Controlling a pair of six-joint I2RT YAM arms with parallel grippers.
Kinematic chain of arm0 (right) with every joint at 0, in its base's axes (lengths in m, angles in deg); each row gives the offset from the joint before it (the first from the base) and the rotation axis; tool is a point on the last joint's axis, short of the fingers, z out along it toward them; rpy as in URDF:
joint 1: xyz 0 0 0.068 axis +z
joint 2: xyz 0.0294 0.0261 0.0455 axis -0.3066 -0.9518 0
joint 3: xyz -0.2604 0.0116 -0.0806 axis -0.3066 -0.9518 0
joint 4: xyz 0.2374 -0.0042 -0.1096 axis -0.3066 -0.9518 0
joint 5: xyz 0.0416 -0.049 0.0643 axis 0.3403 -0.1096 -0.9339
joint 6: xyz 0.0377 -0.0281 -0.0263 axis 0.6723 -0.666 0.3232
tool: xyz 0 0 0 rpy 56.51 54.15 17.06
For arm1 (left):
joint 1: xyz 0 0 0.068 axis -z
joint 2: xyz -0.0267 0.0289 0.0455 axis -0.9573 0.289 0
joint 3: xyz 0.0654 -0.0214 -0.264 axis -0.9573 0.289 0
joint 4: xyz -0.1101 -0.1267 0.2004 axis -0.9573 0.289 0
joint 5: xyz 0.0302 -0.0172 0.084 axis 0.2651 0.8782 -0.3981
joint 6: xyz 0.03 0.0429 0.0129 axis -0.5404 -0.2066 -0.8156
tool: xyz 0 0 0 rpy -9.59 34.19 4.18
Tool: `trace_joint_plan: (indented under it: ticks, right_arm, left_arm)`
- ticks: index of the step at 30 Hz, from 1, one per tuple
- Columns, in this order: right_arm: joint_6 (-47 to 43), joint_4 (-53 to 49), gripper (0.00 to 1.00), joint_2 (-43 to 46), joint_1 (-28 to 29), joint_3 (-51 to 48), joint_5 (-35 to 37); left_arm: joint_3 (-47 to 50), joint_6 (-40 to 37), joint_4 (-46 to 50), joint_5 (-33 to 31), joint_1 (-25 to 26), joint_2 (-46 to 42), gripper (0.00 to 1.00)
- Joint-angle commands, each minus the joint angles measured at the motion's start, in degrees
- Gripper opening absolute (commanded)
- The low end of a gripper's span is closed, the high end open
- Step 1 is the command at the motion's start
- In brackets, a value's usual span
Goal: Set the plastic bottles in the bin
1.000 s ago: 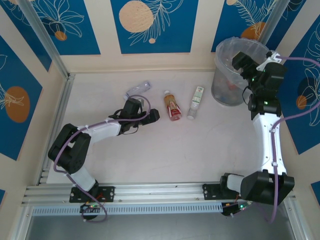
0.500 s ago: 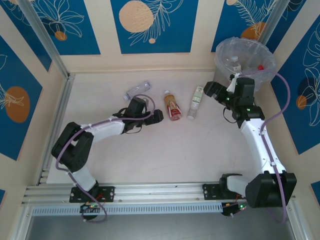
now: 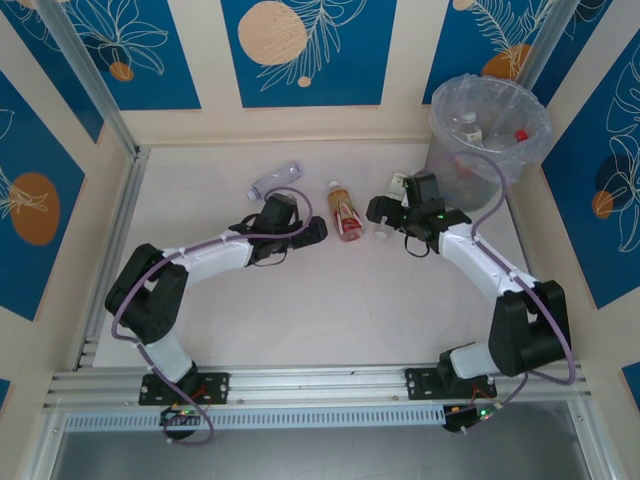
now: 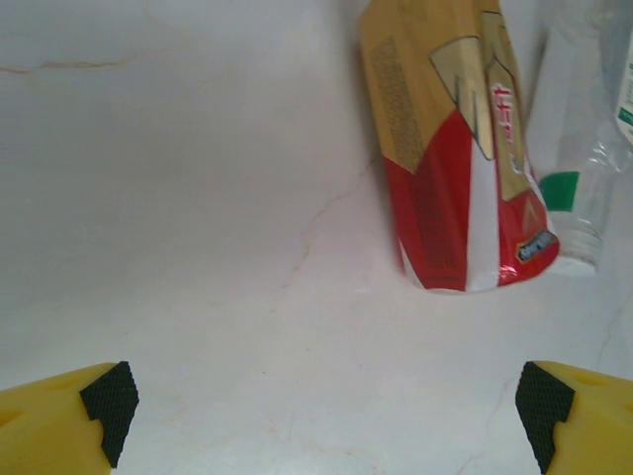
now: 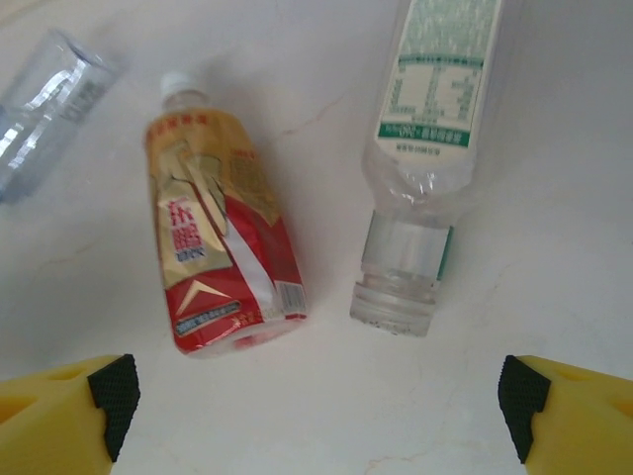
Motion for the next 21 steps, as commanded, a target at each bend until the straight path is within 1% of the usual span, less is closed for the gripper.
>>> trace_joint_plan:
  ticks: [1,3,6,10,13,16,19,21]
  right_arm:
    - [0.7,-2.9,0.92,-4.1,0.2,4.1,4.7]
    - [1.2,-4.9,0.9,-6.9,0.9,5.9,5.8]
    - [1.7,-6.3,0.9,-10.2,2.8,7.4,9.8]
    - [3.3,-5.6,0.9,-13.2,3.7,8.4,9.1]
    - [3.3,-2.3,0.92,-14.1,5.0,8.4,6.2]
    - [1.0,2.0,0.94,-14.8,5.9,8.7,1.4]
    - [-1.5,4.5,0.96,-16.0,6.9,9.7,-0.5]
    - [-3.8,6.4,0.98,-17.3,7.5,10.2,-3.7]
  left_arm:
    - [0.8,2.8,1.9,-4.7,0.6,-1.1,1.0]
    - [1.4,2.9,2.0,-5.4,0.6,-1.6,1.0]
    - [1.4,2.6,3.4,-6.2,0.5,-2.0,1.0]
    - [1.5,2.1,2.7,-5.2,0.5,-1.9,1.0]
    - [1.1,1.7,2.0,-3.9,0.5,-1.5,1.0]
    - [1.2,2.8,2.2,-4.8,0.5,-1.1,1.0]
    - [1.0,4.8,3.0,-4.9,0.0,-0.4,0.99]
    - [1.3,6.3,3.2,-4.7,-0.4,0.0,1.0]
